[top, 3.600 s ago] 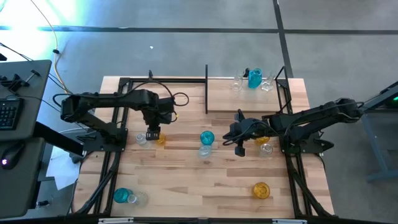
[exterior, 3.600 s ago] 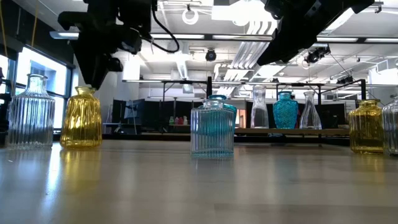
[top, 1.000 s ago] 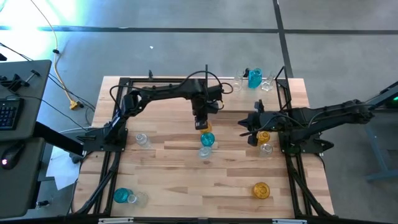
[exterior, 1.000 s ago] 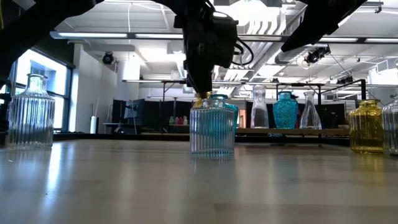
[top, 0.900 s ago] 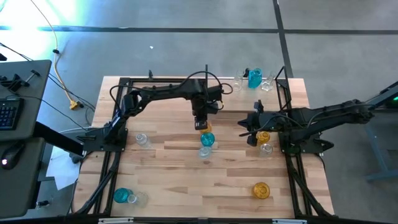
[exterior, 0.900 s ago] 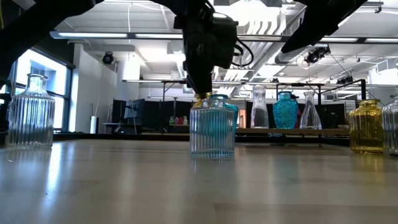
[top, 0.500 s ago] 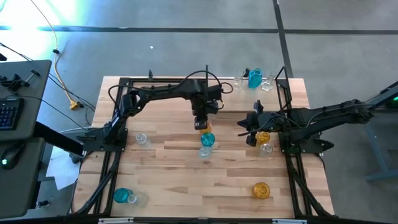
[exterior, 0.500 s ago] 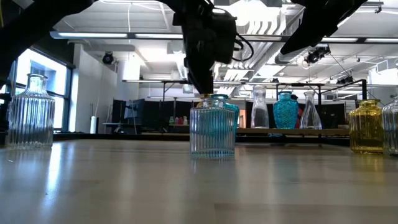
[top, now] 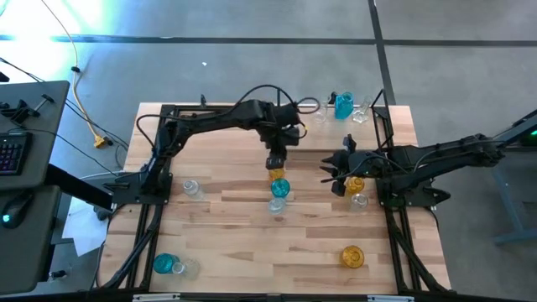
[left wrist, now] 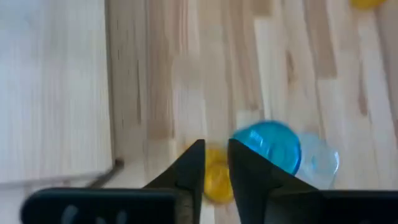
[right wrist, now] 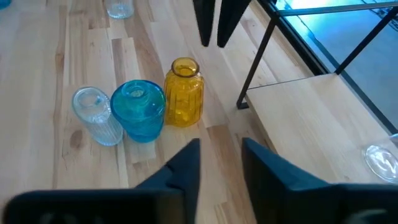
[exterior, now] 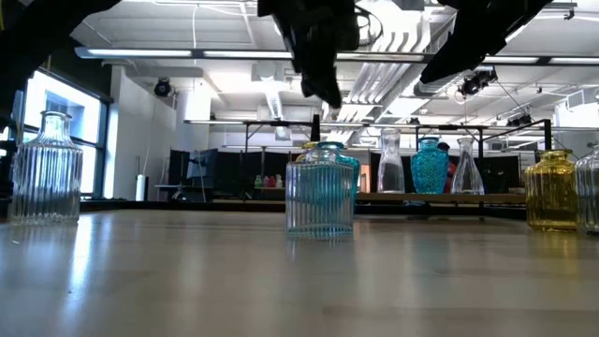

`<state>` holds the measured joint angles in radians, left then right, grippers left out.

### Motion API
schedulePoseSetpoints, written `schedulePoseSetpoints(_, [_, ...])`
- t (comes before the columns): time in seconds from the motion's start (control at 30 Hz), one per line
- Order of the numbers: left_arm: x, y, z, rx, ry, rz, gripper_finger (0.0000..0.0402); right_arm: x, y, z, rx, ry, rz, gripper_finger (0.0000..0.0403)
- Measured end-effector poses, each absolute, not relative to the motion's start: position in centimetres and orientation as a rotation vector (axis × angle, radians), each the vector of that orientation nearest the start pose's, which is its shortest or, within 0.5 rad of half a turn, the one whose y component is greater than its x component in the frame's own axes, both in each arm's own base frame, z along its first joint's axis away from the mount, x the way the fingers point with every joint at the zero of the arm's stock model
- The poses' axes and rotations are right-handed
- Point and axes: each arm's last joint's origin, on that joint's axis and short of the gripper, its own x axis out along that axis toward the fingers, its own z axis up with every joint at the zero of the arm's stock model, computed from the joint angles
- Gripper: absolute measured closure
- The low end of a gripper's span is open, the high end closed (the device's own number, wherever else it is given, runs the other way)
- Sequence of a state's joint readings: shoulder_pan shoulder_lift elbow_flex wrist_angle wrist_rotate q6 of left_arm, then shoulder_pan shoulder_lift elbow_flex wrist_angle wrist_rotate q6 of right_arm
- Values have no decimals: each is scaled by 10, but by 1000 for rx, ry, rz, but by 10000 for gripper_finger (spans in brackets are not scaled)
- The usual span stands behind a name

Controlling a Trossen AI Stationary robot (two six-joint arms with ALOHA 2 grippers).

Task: Sort vases onto shelf
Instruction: Put the left yellow vase on the shelf

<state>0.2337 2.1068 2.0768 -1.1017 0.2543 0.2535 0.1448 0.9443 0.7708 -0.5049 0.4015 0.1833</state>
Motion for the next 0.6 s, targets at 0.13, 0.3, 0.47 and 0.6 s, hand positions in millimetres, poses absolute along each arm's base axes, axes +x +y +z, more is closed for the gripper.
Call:
schedulePoseSetpoints(0.13, [425, 87, 305, -12, 985, -154, 382, 190, 16, 275, -8, 629, -306, 252])
schedulePoseSetpoints(0.3, [402, 81, 308, 9, 817, -100, 398, 191, 16, 276, -12, 614, -326, 204])
schedulePoseSetpoints(0.47, [360, 73, 291, 10, 569, -22, 398, 204, 17, 276, -11, 554, -323, 171])
schedulePoseSetpoints(0.6, [322, 64, 267, -6, 367, 2, 401, 227, 19, 269, -19, 517, -302, 142])
